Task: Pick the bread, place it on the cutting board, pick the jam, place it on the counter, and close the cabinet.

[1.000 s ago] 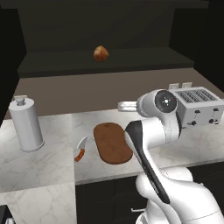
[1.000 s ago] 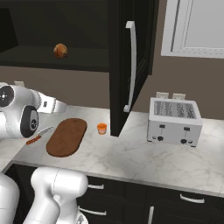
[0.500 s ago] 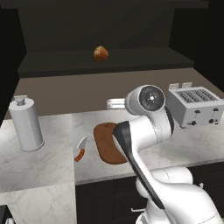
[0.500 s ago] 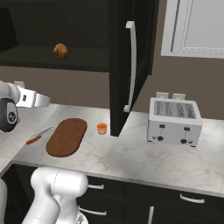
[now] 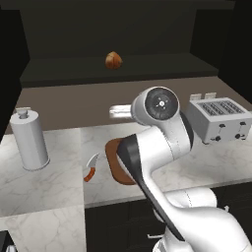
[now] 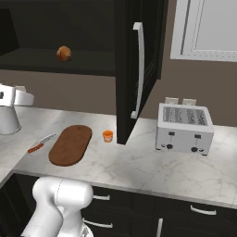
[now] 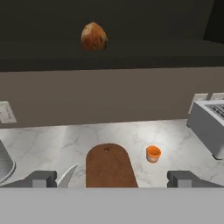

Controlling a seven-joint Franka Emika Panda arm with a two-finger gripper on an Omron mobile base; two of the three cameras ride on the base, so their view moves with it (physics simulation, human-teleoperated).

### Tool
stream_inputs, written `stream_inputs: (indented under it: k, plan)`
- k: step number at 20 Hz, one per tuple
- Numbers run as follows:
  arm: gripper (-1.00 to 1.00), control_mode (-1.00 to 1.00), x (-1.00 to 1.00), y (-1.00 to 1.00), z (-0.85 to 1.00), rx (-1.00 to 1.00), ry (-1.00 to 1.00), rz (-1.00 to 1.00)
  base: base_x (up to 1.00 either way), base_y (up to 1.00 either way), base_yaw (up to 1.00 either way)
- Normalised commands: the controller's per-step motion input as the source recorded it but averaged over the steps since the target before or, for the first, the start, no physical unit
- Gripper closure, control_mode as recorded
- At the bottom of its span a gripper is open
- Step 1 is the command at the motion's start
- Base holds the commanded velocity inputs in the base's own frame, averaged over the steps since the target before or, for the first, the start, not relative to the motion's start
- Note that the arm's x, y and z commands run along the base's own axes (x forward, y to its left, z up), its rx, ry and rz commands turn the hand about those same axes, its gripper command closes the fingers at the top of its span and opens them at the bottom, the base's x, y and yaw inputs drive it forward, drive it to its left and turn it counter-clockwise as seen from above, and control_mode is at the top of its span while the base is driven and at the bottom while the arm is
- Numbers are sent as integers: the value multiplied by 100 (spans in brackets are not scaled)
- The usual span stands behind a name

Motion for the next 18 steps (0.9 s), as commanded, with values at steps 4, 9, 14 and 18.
stream_inputs:
  k: [4,9,14,18]
  plan:
    - [-100,-100,-32,19,42,-1,-6,0,0,0,0]
    - [-100,-100,-28,12,41,0,-6,0,0,0,0]
    - [-100,-100,-24,10,34,0,-3,0,0,0,0]
    - [-100,-100,-19,11,31,0,0,0,0,0,0]
